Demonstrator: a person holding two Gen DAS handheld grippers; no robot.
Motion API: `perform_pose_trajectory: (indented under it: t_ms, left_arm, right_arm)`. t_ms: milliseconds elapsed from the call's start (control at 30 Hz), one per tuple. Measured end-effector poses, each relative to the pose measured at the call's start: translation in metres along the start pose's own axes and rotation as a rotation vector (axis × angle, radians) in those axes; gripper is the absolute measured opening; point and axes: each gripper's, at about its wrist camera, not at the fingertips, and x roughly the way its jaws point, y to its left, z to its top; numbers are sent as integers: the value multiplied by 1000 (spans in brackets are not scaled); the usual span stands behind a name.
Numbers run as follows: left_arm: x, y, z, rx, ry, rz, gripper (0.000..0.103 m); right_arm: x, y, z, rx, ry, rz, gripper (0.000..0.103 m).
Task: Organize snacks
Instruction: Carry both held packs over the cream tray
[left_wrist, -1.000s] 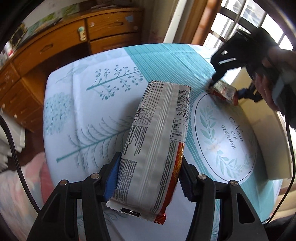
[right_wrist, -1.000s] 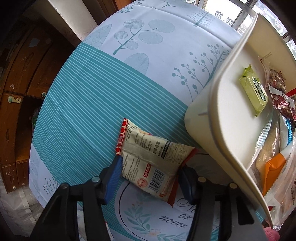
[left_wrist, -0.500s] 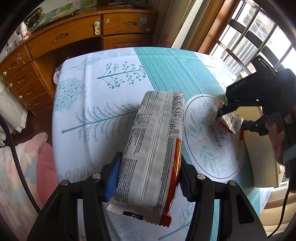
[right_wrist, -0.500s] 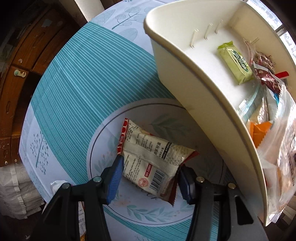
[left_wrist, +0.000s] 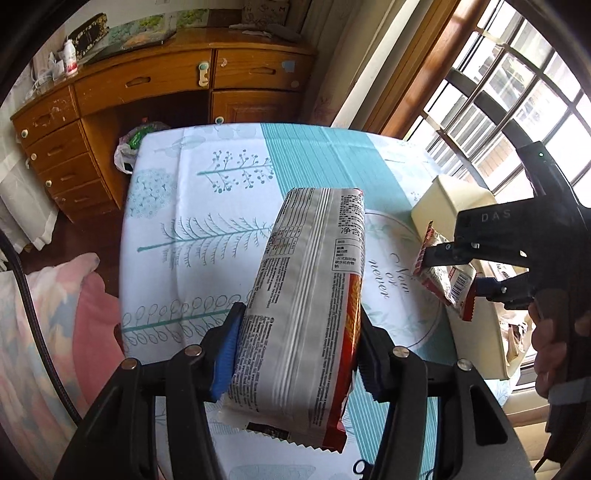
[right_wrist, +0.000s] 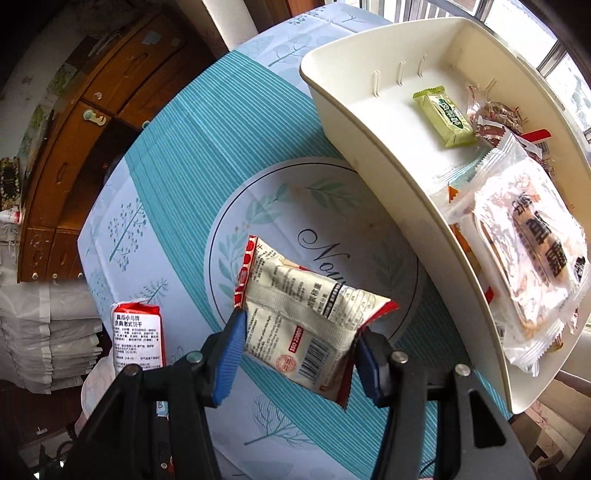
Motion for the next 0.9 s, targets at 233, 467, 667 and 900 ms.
perform_pose_trajectory:
  t_ms: [233,467,667,900]
  left_arm:
    - [-39,-14,7,-8,-69,-27,53]
    - [-68,-47,15,23,-130,-71,53]
    - [-90,-86,18,9,-185,-89,53]
    - [-99,-137,22,-16,-228,-131,53]
  right_arm:
    - [-58,-43,-23,-38,-49,56,55]
    - [-78,-57,-36,-116,-100,116,55]
    - [-103,-80,-46,-227,-203,141,55]
    - [-128,-118,-46,-321,-316,164,55]
